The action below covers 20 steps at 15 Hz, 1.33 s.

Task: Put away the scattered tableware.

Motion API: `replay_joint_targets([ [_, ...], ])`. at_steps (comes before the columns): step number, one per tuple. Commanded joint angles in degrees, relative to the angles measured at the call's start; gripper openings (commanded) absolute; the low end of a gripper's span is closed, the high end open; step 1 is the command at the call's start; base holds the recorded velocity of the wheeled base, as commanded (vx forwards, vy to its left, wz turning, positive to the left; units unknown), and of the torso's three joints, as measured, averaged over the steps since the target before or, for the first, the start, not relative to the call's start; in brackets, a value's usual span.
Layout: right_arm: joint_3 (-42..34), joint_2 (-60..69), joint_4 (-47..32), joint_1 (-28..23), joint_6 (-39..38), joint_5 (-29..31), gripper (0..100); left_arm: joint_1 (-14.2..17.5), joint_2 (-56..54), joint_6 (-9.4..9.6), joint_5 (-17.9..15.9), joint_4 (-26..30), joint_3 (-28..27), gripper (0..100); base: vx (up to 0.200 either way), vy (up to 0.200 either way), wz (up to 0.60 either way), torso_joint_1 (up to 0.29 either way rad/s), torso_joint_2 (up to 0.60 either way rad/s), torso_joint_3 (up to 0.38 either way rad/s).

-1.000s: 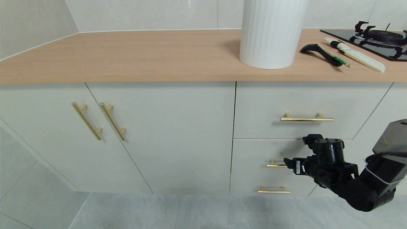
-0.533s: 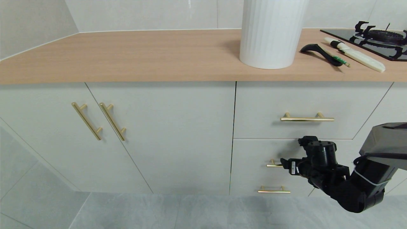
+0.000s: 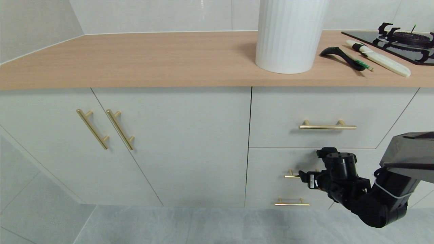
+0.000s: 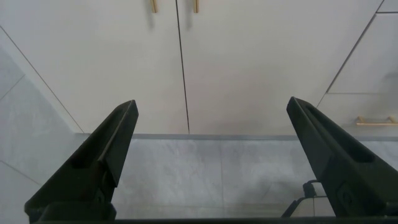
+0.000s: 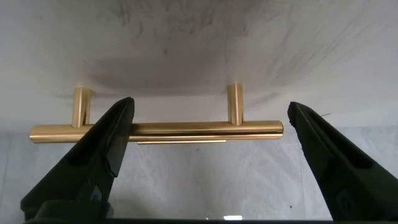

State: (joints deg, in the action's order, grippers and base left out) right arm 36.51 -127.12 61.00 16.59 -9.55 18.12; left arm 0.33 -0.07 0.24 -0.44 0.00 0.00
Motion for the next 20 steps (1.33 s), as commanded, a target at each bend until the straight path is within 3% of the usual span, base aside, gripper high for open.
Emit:
replay_joint_targets([
  [1,0.0,-0.1,-0.2,0.0,0.1,0.0,100,0.0,0.1,0.02,0.0,0.0,0.0,100,0.000,0.000,0.00,0.000,0.00,0.000],
  [4,-1.1,0.5,-1.3,0.0,0.1,-0.1,100,0.0,0.1,0.02,0.0,0.0,0.0,100,0.000,0.000,0.00,0.000,0.00,0.000],
  [9,-2.8,9.7,-11.3,0.0,1.5,-1.0,100,0.0,0.1,0.02,0.0,0.0,0.0,100,0.000,0.000,0.00,0.000,0.00,0.000],
  [11,-3.2,20.8,-22.7,0.0,2.9,-3.6,100,0.0,0.1,0.02,0.0,0.0,0.0,100,0.000,0.000,0.00,0.000,0.00,0.000],
  [12,-1.2,33.1,-36.9,0.6,2.9,-8.1,100,0.0,0.1,0.02,0.0,0.0,0.0,100,0.000,0.000,0.00,0.000,0.00,0.000],
  [13,1.5,39.9,-45.3,1.3,2.9,-10.8,100,0.0,0.1,-0.07,0.0,0.0,0.0,100,0.000,0.000,0.00,0.000,0.00,0.000],
  [15,4.4,48.3,-53.2,3.2,2.7,-12.8,100,0.0,0.1,0.02,0.0,0.0,0.0,100,0.000,0.000,0.00,0.000,0.00,0.000],
  [17,4.4,49.5,-51.1,5.2,2.4,-12.1,100,0.0,0.1,0.02,0.0,0.0,0.0,100,0.000,0.000,0.00,0.000,0.00,0.000],
  [20,2.2,41.5,-40.6,5.3,-0.5,-11.1,100,0.0,0.1,0.02,0.0,0.0,0.0,100,0.000,0.000,0.00,0.000,0.00,0.000],
])
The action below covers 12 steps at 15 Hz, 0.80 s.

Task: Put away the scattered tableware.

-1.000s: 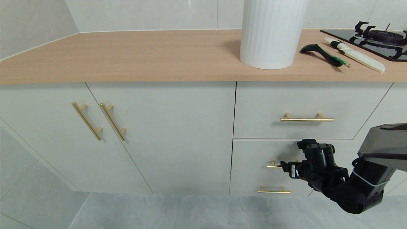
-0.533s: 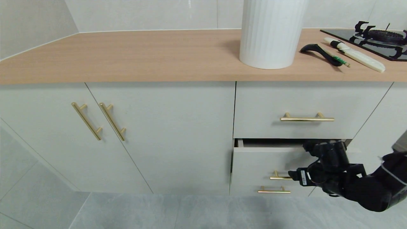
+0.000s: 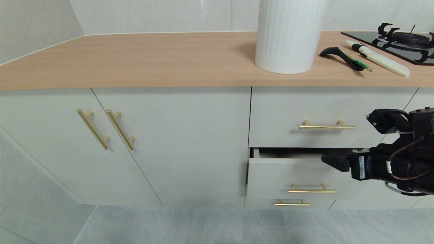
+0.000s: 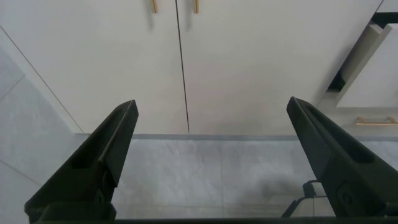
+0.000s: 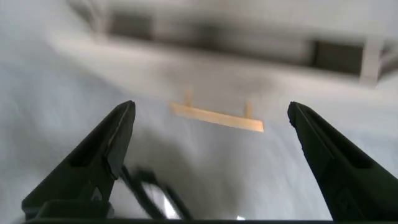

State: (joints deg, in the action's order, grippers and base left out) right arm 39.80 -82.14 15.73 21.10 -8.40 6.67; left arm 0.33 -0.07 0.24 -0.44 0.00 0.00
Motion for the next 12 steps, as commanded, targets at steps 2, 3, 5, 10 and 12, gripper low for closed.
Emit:
replay_joint_targets([
  [2,-3.2,-10.5,12.8,0.8,-1.9,1.9,100,0.0,0.1,0.02,0.0,0.0,0.0,100,0.000,0.000,0.00,0.000,0.00,0.000],
  [3,-4.1,-13.2,17.0,0.8,-1.9,3.0,100,0.0,0.1,0.02,0.0,0.0,0.0,100,0.000,0.000,0.00,0.000,0.00,0.000],
  [5,-5.3,-16.9,22.9,0.8,-1.8,4.8,100,0.0,0.1,0.02,0.0,0.0,0.0,100,0.000,0.000,0.00,0.000,0.00,0.000],
  [10,-6.2,-24.1,34.5,0.6,-2.5,7.0,100,0.0,0.1,0.02,0.0,0.0,0.0,100,0.000,0.000,0.00,0.000,0.00,0.000],
  [12,-6.0,-26.4,38.0,0.6,-2.6,9.1,100,0.0,0.1,0.02,0.0,0.0,0.0,100,0.000,0.000,0.00,0.000,0.00,0.000],
])
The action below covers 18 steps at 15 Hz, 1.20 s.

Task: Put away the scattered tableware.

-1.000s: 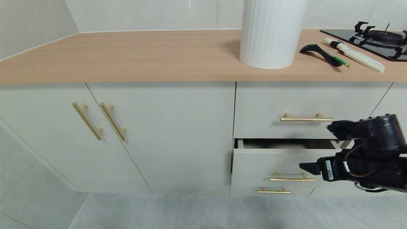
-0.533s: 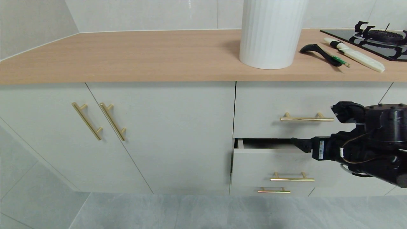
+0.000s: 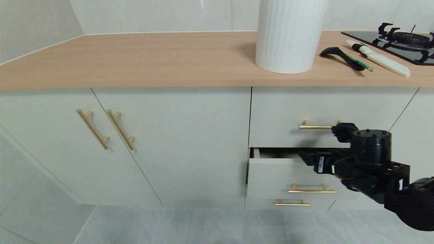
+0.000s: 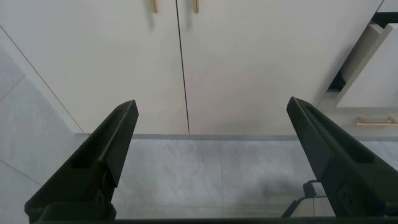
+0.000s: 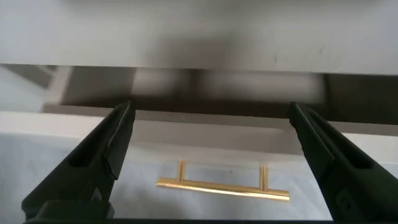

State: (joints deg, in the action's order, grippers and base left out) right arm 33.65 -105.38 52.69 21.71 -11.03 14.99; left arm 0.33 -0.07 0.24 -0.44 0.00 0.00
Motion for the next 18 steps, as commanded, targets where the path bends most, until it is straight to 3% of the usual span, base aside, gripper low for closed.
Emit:
replay_joint_targets([
  [1,0.2,-4.8,3.4,0.0,0.1,2.5,100,0.0,0.1,0.02,0.0,0.0,0.0,100,0.000,0.000,0.00,0.000,0.00,0.000],
  [3,0.2,-6.7,5.9,0.0,0.4,3.6,100,0.0,0.1,0.02,0.0,0.0,0.0,100,0.000,0.000,0.00,0.000,0.00,0.000],
  [7,-0.2,-5.5,3.9,0.0,0.5,3.6,100,0.0,0.1,0.02,0.0,0.0,0.0,100,0.000,0.000,0.00,0.000,0.00,0.000],
  [18,0.8,8.1,-22.2,0.3,0.7,-0.8,100,0.0,0.1,0.02,0.0,0.0,0.0,100,0.000,0.000,0.00,0.000,0.00,0.000],
])
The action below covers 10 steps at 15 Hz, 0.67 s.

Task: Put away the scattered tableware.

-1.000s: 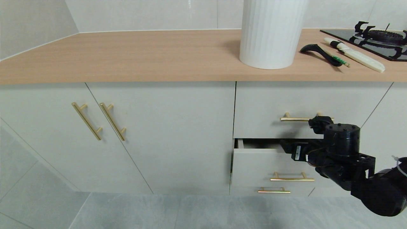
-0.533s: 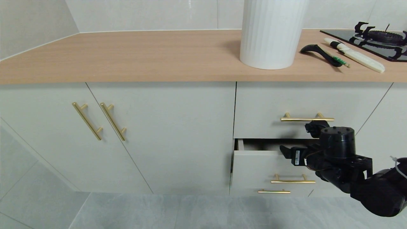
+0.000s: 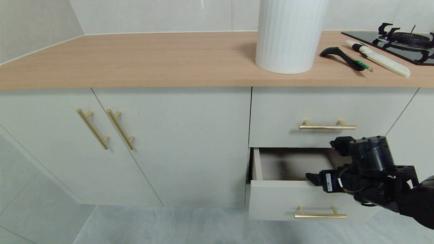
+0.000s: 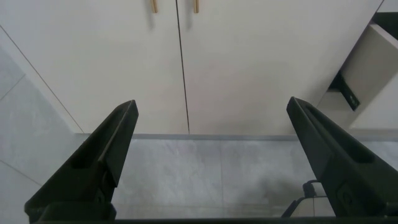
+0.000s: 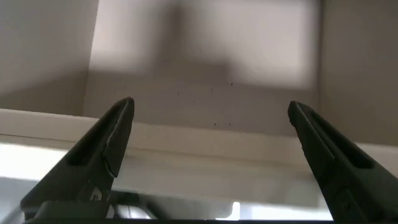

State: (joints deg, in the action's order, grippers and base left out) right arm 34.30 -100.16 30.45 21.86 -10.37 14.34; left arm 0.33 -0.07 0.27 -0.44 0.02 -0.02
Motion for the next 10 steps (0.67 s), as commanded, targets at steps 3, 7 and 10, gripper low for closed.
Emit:
replay_joint_targets([
  [3,0.1,7.5,-7.2,0.6,2.9,-2.9,100,0.0,0.1,0.00,0.0,0.0,0.0,100,0.000,0.000,0.00,0.000,0.00,0.000],
  [7,1.8,11.1,-19.5,1.4,3.7,-6.5,100,0.0,0.1,0.00,0.0,0.0,0.0,100,0.000,0.000,0.00,0.000,0.00,0.000],
  [10,2.9,11.5,-23.9,1.4,5.5,-6.6,100,0.0,0.1,0.00,0.0,0.0,0.0,100,0.000,0.000,0.00,0.000,0.00,0.000],
])
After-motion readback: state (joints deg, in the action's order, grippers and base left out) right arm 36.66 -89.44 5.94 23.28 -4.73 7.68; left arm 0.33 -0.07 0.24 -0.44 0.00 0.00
